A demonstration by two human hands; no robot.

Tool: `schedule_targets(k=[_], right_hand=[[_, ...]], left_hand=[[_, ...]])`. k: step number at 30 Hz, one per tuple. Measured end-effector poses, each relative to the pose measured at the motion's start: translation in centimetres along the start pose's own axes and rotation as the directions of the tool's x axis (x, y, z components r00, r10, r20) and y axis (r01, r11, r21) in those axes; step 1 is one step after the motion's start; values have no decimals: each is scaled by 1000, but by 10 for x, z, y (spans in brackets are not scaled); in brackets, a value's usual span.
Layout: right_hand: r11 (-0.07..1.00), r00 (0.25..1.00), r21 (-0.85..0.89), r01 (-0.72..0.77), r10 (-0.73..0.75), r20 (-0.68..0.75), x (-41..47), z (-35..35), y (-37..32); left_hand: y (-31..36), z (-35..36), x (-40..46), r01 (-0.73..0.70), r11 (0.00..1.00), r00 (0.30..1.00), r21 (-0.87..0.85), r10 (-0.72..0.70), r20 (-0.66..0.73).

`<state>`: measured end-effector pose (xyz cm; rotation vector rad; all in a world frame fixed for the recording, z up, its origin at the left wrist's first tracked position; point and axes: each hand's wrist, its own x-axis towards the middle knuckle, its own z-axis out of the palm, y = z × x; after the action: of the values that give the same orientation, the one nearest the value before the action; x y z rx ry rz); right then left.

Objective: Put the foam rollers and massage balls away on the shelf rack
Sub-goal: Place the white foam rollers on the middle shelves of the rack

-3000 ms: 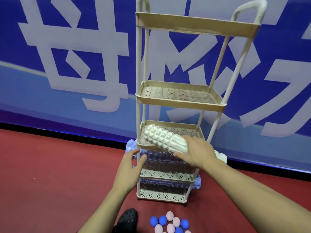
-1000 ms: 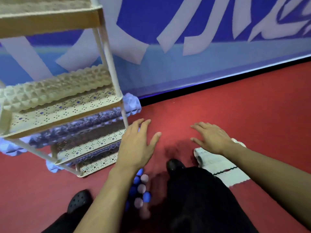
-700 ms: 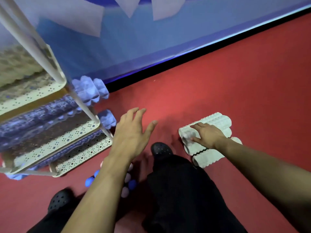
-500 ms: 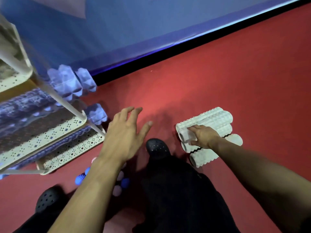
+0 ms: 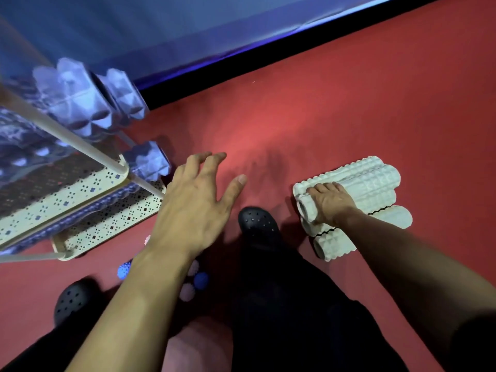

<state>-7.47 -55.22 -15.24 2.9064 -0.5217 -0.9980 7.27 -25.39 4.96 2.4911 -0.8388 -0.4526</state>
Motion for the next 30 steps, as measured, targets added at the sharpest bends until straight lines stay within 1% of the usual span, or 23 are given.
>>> schedule_targets(k=[3,5,8,11,13,15,18,20,23,24,26,28,30], right_hand=[[1000,994,26,9,-6,-106,-11,-5,3],[996,974,92,10,11,-228,-24,-14,6],[965,913,259,32,77,-402,-50,-42,11],[880,852,470,70,192,-487,-80,-81,6],[782,808,605,151,255,-532,-104,-113,-4],[673,759,681,289,273,-591,-128,-146,-17],[559,662,689,462,299,-687,-165,-200,-46],[450,621,704,549,344,-704,-193,-235,-75],[211,620,719,662,385,-684,-232,-277,-122],[151,620,714,684,396,-678,-245,-288,-139],[65,620,699,712,407,-670,-272,-309,-171],[-43,627,669,742,399,-669,-295,-321,-202],[-145,652,651,745,367,-664,-313,-327,-230]], left_hand=[[-1,-2,-2,-3,1000,1000,-8,3,2],[0,-5,-5,-9,1000,1000,6,9,-8],[4,-12,-13,-36,999,999,35,37,-37],[7,-23,-26,-67,996,994,63,72,-80],[9,-35,-40,-77,995,989,66,85,-118],[11,-52,-56,-90,993,981,78,102,-165],[16,-85,-83,-88,991,963,102,111,-246],[20,-112,-103,-74,991,947,115,106,-304],[27,-154,-132,-63,989,910,134,112,-398],[28,-168,-142,-58,988,897,143,114,-428],[30,-191,-163,-44,985,874,164,118,-471],[27,-208,-182,-36,983,857,181,124,-500],[22,-220,-201,-30,979,847,199,131,-515]])
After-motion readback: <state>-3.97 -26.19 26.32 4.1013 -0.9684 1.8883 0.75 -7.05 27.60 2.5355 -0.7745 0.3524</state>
